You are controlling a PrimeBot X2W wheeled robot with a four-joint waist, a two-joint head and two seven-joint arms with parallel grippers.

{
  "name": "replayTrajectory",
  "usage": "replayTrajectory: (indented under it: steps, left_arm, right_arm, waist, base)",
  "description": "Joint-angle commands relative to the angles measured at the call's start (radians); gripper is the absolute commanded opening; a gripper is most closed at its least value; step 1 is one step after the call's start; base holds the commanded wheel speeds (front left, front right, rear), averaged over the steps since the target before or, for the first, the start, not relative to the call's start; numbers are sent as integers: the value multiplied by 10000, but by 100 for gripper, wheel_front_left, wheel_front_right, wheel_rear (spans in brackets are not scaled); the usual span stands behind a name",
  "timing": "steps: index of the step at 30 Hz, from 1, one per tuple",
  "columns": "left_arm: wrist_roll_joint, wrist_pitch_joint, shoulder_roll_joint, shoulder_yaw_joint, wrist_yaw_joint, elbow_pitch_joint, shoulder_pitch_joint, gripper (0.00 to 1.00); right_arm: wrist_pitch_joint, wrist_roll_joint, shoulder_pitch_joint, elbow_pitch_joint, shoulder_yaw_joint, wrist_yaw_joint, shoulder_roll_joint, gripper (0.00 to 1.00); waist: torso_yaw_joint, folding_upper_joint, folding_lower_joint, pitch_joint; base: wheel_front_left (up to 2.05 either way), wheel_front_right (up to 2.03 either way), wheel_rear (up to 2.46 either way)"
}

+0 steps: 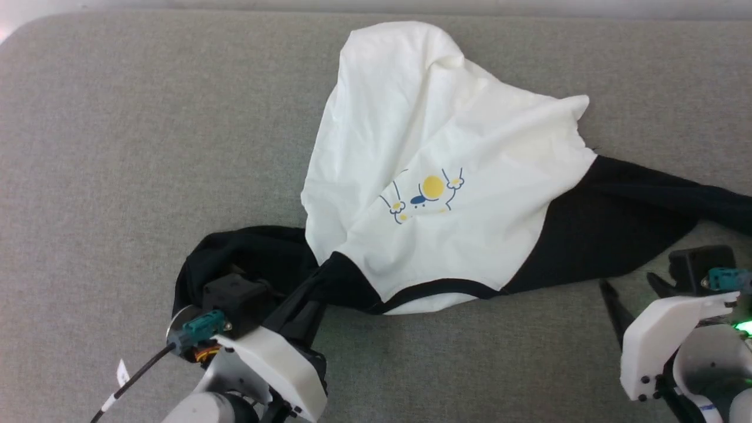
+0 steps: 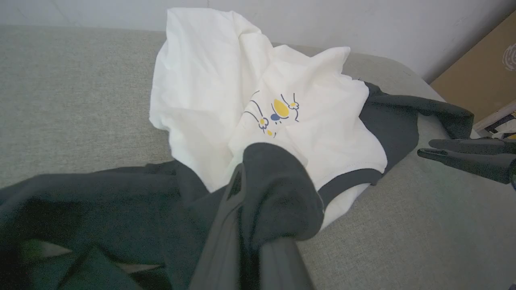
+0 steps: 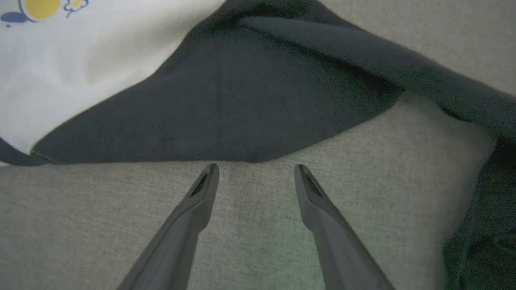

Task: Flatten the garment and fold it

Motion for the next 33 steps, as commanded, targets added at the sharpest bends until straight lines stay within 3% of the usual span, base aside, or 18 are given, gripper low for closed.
replayTrajectory:
  steps: [1, 8, 14, 15, 16, 19, 27, 33]
  left_arm:
    - [35, -74, -79, -51, -92, 58, -237, 0]
    - [41, -160, -220, -133, -160, 232, -481, 0]
    - [12, -216, -299, -163, -208, 386, -660, 0]
    - [8, -222, -312, -169, -212, 415, -687, 0]
    - [-2, -228, -327, -173, -216, 446, -712, 0]
    - [-23, -262, -366, -181, -232, 558, -785, 0]
    - [-45, -668, -379, -6, -201, 766, -813, 0]
    - [18, -1567, -378, 519, 146, 156, -492, 0]
  right_arm:
    - [210, -145, -252, 36, -158, -9, 10, 100]
    - [355, -220, -566, 154, -373, -9, 174, 100]
    - [336, -114, -786, 590, 28, -9, 262, 100]
    - [338, -91, -832, 680, 113, -9, 272, 88]
    - [312, -80, -892, 769, 153, -9, 282, 47]
    - [52, -89, -1131, 1043, 309, -9, 297, 0]
    - [-1567, 254, -1583, 1349, 8, -9, 348, 0]
    - [-3054, 905, -1567, 874, -343, -9, 359, 0]
  waist:
    - [257, 0, -1, 368]
    - [437, 0, -1, 784]
    - [510, 0, -1, 1016]
    - [508, 0, -1, 1040]
    - [499, 0, -1, 1060]
    - [455, 0, -1, 1084]
    - [260, 0, -1, 599]
    - [-23, 0, -1, -278]
  base:
    - [0, 0, 0]
    - [0, 0, 0]
    - [0, 0, 0]
    - [0, 0, 0]
    - [0, 0, 0]
    - [0, 0, 0]
    - [0, 0, 0]
    - [0, 0, 0]
